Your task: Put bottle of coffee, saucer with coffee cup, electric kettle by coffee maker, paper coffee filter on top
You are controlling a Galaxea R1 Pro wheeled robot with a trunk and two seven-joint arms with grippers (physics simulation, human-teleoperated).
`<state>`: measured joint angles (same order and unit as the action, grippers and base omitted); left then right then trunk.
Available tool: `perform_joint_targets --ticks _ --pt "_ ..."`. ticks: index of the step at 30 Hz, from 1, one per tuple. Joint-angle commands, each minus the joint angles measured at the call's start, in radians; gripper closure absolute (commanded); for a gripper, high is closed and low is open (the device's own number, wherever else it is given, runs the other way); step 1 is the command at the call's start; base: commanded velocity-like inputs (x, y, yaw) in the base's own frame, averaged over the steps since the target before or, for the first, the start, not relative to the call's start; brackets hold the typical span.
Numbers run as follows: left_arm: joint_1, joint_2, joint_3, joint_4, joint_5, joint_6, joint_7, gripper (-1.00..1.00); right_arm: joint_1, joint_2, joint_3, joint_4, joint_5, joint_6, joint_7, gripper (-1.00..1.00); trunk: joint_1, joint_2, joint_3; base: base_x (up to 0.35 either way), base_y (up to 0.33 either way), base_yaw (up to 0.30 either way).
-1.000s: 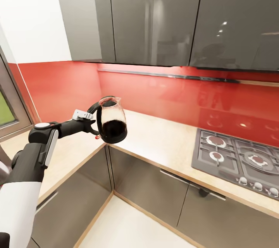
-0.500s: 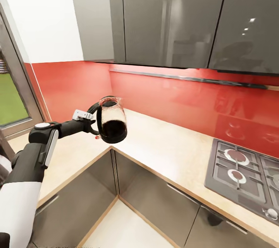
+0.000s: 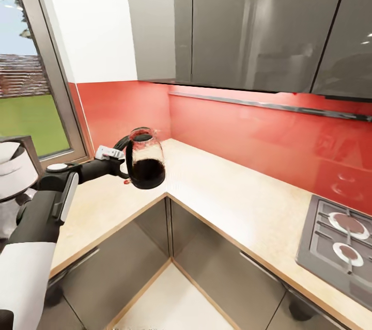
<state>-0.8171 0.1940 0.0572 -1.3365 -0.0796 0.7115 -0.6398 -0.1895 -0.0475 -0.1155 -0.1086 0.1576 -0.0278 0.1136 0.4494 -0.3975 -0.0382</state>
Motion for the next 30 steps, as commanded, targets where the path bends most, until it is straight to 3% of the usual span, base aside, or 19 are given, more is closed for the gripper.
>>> perform_joint_targets --ticks 1,9,19,23,26,30 --pt "0.001 -0.002 0.001 -0.001 -0.001 0.005 0.0 1.0 -0.001 0.0 -0.009 0.0 0.01 -0.003 0.005 -1.0 0.001 -0.002 -0.002 0.0 -0.225 0.278" --pt "0.008 -0.006 -0.004 -0.001 -0.001 0.005 0.017 1.0 -0.001 0.0 -0.009 0.001 0.011 -0.003 0.005 -1.0 0.001 -0.002 -0.002 0.042 -0.256 0.254" --pt "0.01 -0.008 -0.005 0.008 -0.003 0.005 0.027 1.0 -0.001 0.0 -0.009 0.001 0.01 -0.003 0.005 -1.0 0.001 -0.002 -0.002 0.078 -0.083 0.024" --pt "0.01 -0.024 -0.013 0.011 -0.016 0.006 0.144 1.0 -0.001 0.0 -0.009 0.001 0.011 -0.004 0.004 -1.0 0.001 -0.002 -0.002 0.002 -0.001 0.0" --pt "0.018 -0.068 -0.021 0.012 -0.02 0.006 0.278 1.0 -0.001 0.0 -0.01 0.0 0.012 -0.004 0.003 -1.0 0.001 -0.002 -0.002 0.0 0.0 0.0" --pt "0.033 -0.09 -0.023 0.012 -0.021 0.005 0.361 1.0 -0.001 0.0 -0.01 0.0 0.012 -0.005 0.003 -1.0 0.001 -0.002 -0.002 0.0 0.0 0.0"
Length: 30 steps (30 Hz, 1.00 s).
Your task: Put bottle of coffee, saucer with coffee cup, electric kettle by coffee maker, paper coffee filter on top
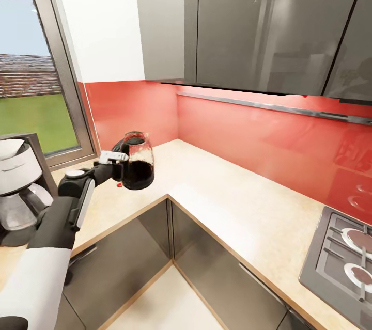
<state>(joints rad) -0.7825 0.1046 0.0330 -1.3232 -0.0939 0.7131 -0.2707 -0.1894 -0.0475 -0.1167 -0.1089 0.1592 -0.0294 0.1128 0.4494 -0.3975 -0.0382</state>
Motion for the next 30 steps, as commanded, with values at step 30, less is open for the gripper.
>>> perform_joint_targets --ticks 30 --pt "0.07 -0.04 0.002 -0.002 -0.004 -0.125 0.212 1.0 -0.001 0.0 -0.008 0.002 0.01 -0.001 0.005 -1.0 0.001 -0.002 -0.002 0.0 0.0 0.189"
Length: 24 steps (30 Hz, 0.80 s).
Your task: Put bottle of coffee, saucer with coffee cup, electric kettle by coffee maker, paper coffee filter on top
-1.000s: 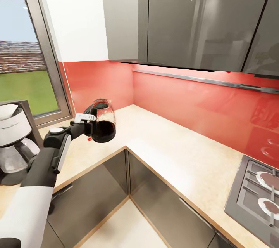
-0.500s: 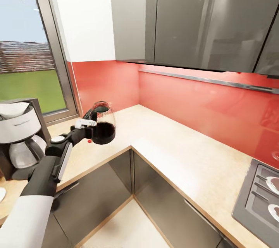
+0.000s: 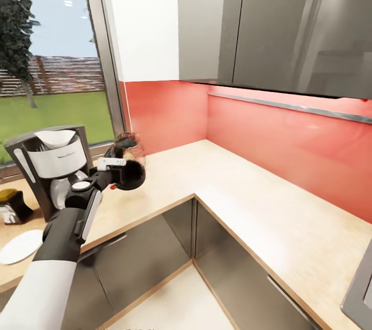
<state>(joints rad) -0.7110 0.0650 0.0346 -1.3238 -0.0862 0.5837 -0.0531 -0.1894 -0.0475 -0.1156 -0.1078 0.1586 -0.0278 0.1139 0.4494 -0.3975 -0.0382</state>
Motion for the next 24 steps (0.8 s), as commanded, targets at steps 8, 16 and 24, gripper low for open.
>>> perform_joint_targets --ticks 8,16,24 --pt "0.001 -0.01 -0.002 -0.002 -0.014 0.004 -0.003 1.0 -0.001 0.0 -0.008 0.0 0.011 -0.004 0.003 -1.0 0.001 -0.002 -0.002 0.0 0.0 0.14" --pt "0.001 -0.01 -0.002 -0.001 -0.015 0.004 -0.002 1.0 -0.001 -0.004 -0.007 0.0 0.012 -0.004 0.003 -1.0 0.001 -0.002 -0.002 0.0 0.0 0.003" --pt "0.001 -0.008 -0.002 0.0 -0.018 0.004 -0.002 1.0 -0.001 0.0 -0.009 0.0 0.009 -0.004 0.005 -1.0 0.001 -0.002 -0.002 0.024 0.0 0.0"
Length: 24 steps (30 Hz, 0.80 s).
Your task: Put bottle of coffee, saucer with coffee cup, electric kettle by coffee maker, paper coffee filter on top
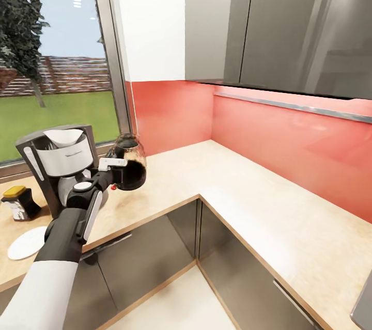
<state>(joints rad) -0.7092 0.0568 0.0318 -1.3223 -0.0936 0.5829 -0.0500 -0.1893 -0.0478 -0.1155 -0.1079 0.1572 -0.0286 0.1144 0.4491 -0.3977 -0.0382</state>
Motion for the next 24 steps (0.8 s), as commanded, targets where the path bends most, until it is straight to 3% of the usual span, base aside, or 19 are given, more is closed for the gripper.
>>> perform_joint_targets --ticks 1,11,19,24 --pt "-0.001 0.0 0.0 -0.002 -0.01 0.005 -0.005 1.0 -0.001 0.0 -0.009 0.001 0.011 -0.003 0.004 -1.0 0.001 -0.002 -0.002 0.208 0.0 0.0" --pt "0.012 0.0 0.0 0.039 -0.013 0.005 -0.005 1.0 -0.001 0.0 -0.007 0.001 0.012 -0.003 0.004 -1.0 0.001 -0.002 -0.002 0.086 0.0 0.003" --pt "0.027 0.0 0.002 0.048 -0.012 0.002 -0.005 1.0 -0.001 0.0 -0.007 0.001 0.012 -0.002 0.004 -1.0 0.001 -0.002 -0.002 0.001 0.0 0.173" --pt "0.043 -0.002 0.002 0.084 -0.001 -0.05 -0.003 1.0 -0.001 0.0 -0.007 0.001 0.012 -0.003 0.004 -1.0 0.001 -0.002 -0.002 0.0 0.0 0.021"
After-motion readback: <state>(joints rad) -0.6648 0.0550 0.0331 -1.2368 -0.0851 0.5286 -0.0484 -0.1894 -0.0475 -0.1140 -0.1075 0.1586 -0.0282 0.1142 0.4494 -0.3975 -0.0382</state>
